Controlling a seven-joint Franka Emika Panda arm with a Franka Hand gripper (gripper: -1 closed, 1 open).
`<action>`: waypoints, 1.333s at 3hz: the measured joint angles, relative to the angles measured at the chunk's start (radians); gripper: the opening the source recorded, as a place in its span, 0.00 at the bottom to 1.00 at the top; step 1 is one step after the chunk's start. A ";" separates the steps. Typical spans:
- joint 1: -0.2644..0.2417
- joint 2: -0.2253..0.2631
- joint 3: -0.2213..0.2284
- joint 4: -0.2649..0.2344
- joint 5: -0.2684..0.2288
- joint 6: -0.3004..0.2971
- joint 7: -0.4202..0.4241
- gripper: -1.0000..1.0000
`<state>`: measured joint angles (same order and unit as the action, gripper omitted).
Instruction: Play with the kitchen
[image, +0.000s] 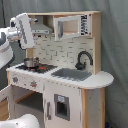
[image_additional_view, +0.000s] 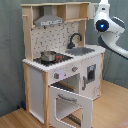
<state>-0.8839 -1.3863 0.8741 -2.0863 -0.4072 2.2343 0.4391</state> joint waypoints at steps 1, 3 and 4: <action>0.049 -0.067 0.005 0.009 -0.011 -0.004 -0.059 1.00; 0.207 -0.132 0.115 0.011 -0.014 -0.077 -0.055 1.00; 0.291 -0.131 0.178 0.011 -0.031 -0.112 -0.038 1.00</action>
<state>-0.5934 -1.5175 1.0516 -2.0750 -0.4377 2.1228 0.4010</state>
